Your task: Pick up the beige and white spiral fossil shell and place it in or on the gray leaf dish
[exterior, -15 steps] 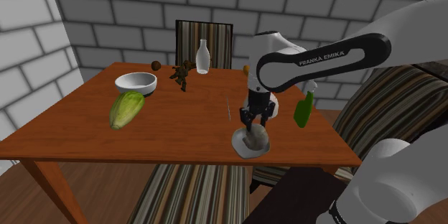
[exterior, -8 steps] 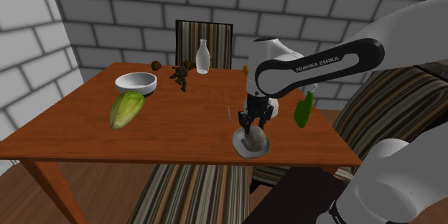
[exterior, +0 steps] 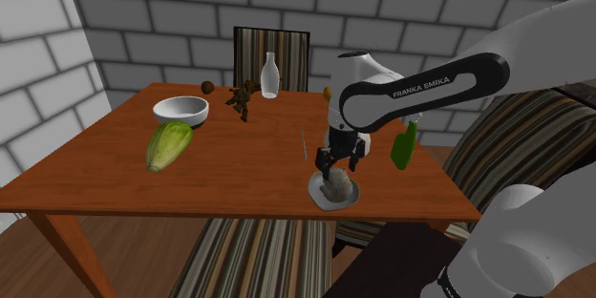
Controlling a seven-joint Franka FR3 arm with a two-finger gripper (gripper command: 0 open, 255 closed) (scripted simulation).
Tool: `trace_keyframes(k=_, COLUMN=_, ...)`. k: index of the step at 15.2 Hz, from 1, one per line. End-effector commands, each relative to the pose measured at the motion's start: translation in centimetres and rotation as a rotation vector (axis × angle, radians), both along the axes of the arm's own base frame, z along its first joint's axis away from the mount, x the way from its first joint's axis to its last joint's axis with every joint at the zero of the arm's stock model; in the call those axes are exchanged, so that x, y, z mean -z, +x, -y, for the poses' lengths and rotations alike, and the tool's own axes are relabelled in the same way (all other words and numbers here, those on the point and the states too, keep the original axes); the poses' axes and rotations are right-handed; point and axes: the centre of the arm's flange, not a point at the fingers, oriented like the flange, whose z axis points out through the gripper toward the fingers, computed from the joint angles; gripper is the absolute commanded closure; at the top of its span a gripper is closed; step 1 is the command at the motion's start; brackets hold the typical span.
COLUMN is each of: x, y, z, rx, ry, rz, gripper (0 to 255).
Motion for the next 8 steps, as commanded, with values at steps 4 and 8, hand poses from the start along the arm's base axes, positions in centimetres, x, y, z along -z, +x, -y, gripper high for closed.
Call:
trace_keyframes(k=4, x=-2.7, y=0.3, z=-0.1, rx=0.0, ry=0.0, rz=-0.001, gripper=0)
trace_keyframes(k=8, x=-5.1, y=0.4, z=-0.2, rx=0.0, ry=0.0, rz=-0.001, gripper=0)
